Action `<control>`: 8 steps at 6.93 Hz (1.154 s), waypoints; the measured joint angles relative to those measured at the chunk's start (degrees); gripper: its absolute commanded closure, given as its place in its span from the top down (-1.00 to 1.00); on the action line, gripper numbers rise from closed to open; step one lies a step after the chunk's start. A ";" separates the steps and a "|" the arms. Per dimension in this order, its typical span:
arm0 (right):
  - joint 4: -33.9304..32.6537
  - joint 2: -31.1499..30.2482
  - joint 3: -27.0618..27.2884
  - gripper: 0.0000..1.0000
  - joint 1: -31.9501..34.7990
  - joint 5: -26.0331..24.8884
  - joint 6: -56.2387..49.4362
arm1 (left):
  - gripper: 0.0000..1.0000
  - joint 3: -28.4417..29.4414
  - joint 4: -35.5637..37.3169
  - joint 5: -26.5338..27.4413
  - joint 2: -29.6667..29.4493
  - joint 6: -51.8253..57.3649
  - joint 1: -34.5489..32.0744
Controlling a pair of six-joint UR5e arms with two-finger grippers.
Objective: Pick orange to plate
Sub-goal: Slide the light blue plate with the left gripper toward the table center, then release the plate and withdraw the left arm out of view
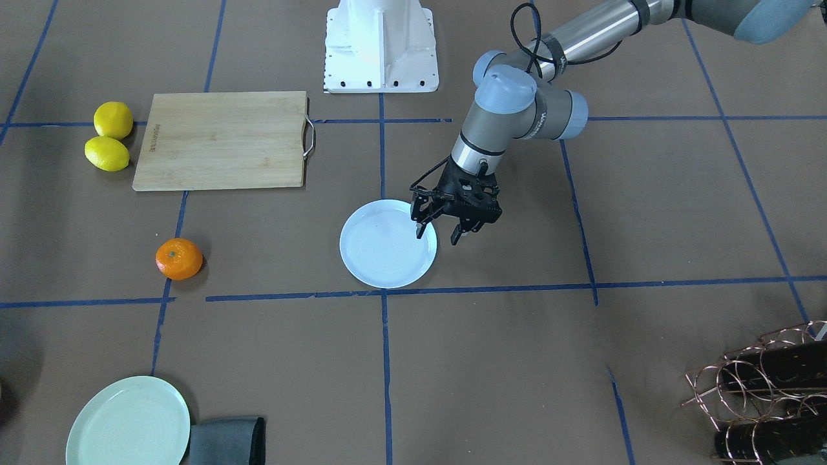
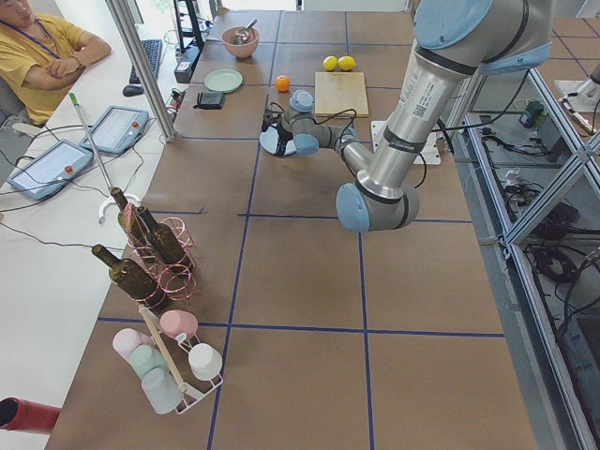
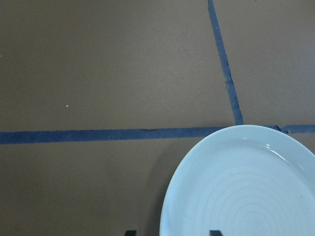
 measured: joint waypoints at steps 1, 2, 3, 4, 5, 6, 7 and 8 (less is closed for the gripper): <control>0.04 0.53 0.22 1.00 -0.42 0.08 0.02 | 1.00 -3.56 4.88 -2.25 0.81 4.01 -2.66; 0.06 1.86 0.48 1.00 -1.45 0.15 -0.06 | 1.00 -8.99 11.43 -5.87 2.76 11.08 -6.97; 0.07 4.02 0.77 1.00 -2.68 0.18 -0.06 | 1.00 -14.23 16.68 -10.29 6.19 19.75 -12.86; 0.07 6.35 1.23 1.00 -4.19 0.21 0.45 | 1.00 -17.91 19.11 -15.00 10.80 27.63 -19.86; 0.09 8.21 1.78 1.00 -5.87 0.22 2.28 | 1.00 -19.28 20.74 -21.39 15.87 35.59 -28.18; 0.11 9.25 2.36 1.00 -7.33 0.18 4.71 | 1.00 -18.66 23.66 -28.28 20.30 44.81 -36.51; 0.09 10.44 2.57 1.00 -9.08 0.08 6.73 | 1.00 -17.67 28.19 -32.53 23.58 53.69 -42.89; 0.08 12.39 2.66 1.00 -11.63 -0.12 9.79 | 1.00 -16.80 32.36 -34.25 27.08 60.78 -48.37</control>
